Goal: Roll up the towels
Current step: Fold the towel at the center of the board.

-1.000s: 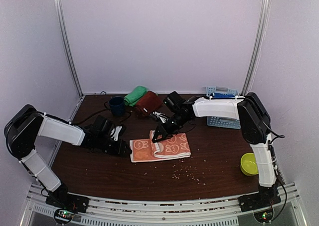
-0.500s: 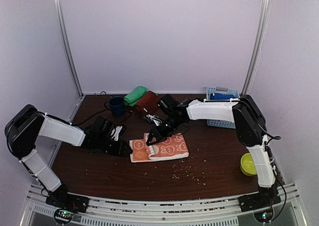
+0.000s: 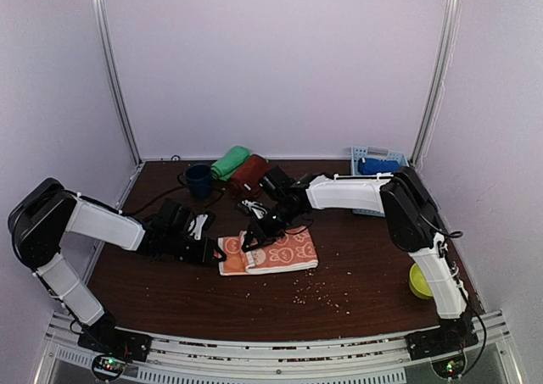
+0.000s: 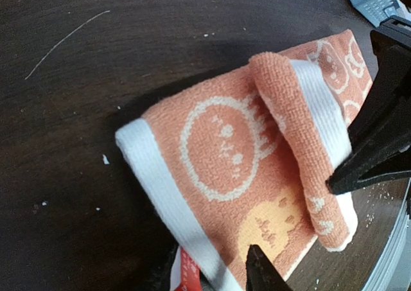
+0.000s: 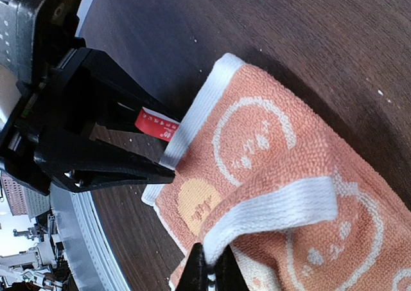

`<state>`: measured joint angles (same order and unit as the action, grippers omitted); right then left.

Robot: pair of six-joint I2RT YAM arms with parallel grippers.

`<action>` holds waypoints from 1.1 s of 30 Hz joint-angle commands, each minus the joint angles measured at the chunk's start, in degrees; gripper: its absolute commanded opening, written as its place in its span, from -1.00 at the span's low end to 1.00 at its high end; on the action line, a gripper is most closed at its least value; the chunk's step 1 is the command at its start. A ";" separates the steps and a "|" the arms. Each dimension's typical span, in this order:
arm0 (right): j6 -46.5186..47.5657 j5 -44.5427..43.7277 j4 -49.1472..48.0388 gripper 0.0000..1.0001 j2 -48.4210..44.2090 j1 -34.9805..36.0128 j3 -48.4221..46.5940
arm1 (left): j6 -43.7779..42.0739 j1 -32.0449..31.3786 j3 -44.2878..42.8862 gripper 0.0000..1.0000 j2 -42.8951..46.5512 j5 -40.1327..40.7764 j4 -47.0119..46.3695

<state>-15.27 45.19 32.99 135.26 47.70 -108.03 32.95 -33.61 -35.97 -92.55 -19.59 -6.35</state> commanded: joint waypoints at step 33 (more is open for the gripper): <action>-5.15 0.75 -4.29 -1.00 6.58 2.37 -8.16 | 0.49 -0.42 2.80 -0.28 -0.72 0.17 0.91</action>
<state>-18.96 46.06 30.83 141.01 49.60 -114.32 33.01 -33.61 -35.09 -92.53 -19.77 -8.12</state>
